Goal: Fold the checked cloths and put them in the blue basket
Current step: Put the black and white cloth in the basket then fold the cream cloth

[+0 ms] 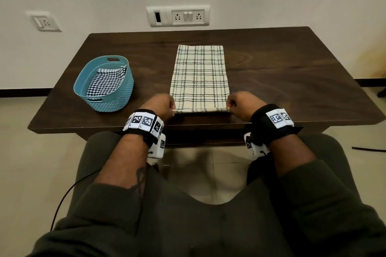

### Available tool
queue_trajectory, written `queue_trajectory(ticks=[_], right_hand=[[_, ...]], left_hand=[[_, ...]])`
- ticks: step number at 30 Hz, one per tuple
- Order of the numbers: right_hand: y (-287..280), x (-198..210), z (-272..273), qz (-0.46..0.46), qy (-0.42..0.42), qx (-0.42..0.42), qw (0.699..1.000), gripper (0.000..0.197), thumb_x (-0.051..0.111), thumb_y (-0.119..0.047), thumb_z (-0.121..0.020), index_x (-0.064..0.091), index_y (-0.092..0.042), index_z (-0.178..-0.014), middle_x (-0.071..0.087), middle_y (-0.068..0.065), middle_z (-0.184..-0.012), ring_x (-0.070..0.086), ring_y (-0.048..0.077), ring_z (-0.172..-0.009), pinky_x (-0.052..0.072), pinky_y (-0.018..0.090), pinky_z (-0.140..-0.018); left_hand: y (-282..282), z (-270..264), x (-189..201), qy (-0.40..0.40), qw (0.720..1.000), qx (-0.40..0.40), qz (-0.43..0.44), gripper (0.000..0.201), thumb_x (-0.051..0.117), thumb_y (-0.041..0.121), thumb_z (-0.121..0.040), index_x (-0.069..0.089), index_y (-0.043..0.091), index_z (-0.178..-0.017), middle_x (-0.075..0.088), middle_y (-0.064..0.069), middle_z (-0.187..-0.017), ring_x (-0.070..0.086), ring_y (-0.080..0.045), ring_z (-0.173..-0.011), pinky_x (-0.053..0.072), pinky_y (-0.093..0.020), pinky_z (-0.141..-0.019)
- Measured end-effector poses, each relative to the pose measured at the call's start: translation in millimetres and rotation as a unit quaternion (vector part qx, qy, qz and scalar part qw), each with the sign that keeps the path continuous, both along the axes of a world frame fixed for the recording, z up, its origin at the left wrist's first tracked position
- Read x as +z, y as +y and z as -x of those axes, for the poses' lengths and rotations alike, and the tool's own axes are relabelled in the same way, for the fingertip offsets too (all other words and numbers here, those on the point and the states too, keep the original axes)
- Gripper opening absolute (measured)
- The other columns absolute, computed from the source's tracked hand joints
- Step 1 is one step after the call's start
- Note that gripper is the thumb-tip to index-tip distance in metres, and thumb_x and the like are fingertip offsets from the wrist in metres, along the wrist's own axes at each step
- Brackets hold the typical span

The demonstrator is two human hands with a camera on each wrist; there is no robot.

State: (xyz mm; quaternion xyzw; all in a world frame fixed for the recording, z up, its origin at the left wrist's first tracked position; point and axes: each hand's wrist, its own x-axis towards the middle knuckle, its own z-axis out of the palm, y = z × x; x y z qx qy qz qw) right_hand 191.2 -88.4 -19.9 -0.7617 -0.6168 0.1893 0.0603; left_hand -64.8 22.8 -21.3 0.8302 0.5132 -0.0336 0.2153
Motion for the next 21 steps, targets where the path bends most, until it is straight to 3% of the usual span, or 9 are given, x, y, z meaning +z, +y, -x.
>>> queue_trajectory(ticks=[5,10,12,15,18,21], right_hand=[[-9.8,35.3,-3.1,-0.113,0.054,-0.012,0.992,0.011,0.059,-0.013,-0.092,0.065,-0.021,-0.093,0.065,-0.003,-0.089,0.061,0.016,-0.082,0.042,0.027,-0.068],[-33.2,79.9,-12.2,0.032,0.157,0.043,0.986,0.018,0.069,-0.008,-0.088,0.074,-0.024,-0.095,0.072,-0.004,-0.080,0.063,0.005,-0.068,0.049,0.021,-0.065],[-41.1,93.6,-17.4,0.044,0.233,0.050,0.970,0.018,0.070,-0.006,-0.088,0.075,-0.020,-0.097,0.076,-0.001,-0.084,0.065,0.007,-0.072,0.054,0.026,-0.070],[-43.6,103.6,-24.6,0.020,0.281,0.043,0.959,0.017,0.069,-0.006,-0.089,0.075,-0.015,-0.101,0.076,-0.001,-0.093,0.068,0.013,-0.082,0.056,0.028,-0.079],[-28.9,99.1,-31.1,-0.024,0.323,0.014,0.946,0.016,0.067,-0.006,-0.090,0.074,-0.012,-0.103,0.075,0.007,-0.097,0.069,0.021,-0.087,0.057,0.033,-0.080],[5.8,80.9,-38.0,-0.110,0.323,-0.055,0.938,0.011,0.066,-0.007,-0.092,0.072,-0.010,-0.101,0.074,0.011,-0.094,0.067,0.018,-0.080,0.058,0.032,-0.075]], left_hand=[[-2.4,6.9,39.8,-0.097,0.994,0.013,-0.042,0.014,0.073,0.015,-0.084,0.077,0.022,-0.095,0.071,0.002,-0.093,0.063,-0.015,-0.090,0.042,-0.021,-0.079],[-10.1,26.0,84.2,-0.065,0.994,-0.046,0.073,0.020,0.076,0.012,-0.082,0.079,0.028,-0.093,0.075,0.012,-0.085,0.067,-0.006,-0.084,0.048,-0.019,-0.075],[-13.4,30.8,98.6,-0.055,0.989,-0.059,0.123,0.017,0.075,0.015,-0.084,0.078,0.029,-0.093,0.076,0.014,-0.086,0.069,-0.006,-0.087,0.053,-0.024,-0.082],[-11.8,33.9,109.3,-0.099,0.980,-0.056,0.163,0.011,0.072,0.018,-0.088,0.076,0.025,-0.097,0.077,0.009,-0.089,0.071,-0.012,-0.090,0.055,-0.031,-0.088],[4.0,30.2,107.5,-0.170,0.977,-0.032,0.124,0.009,0.071,0.025,-0.089,0.074,0.025,-0.098,0.076,0.006,-0.089,0.071,-0.012,-0.087,0.056,-0.027,-0.083],[33.5,13.4,88.8,-0.195,0.980,-0.003,0.032,0.010,0.069,0.027,-0.090,0.073,0.027,-0.099,0.073,0.009,-0.091,0.068,-0.007,-0.086,0.053,-0.026,-0.080]])
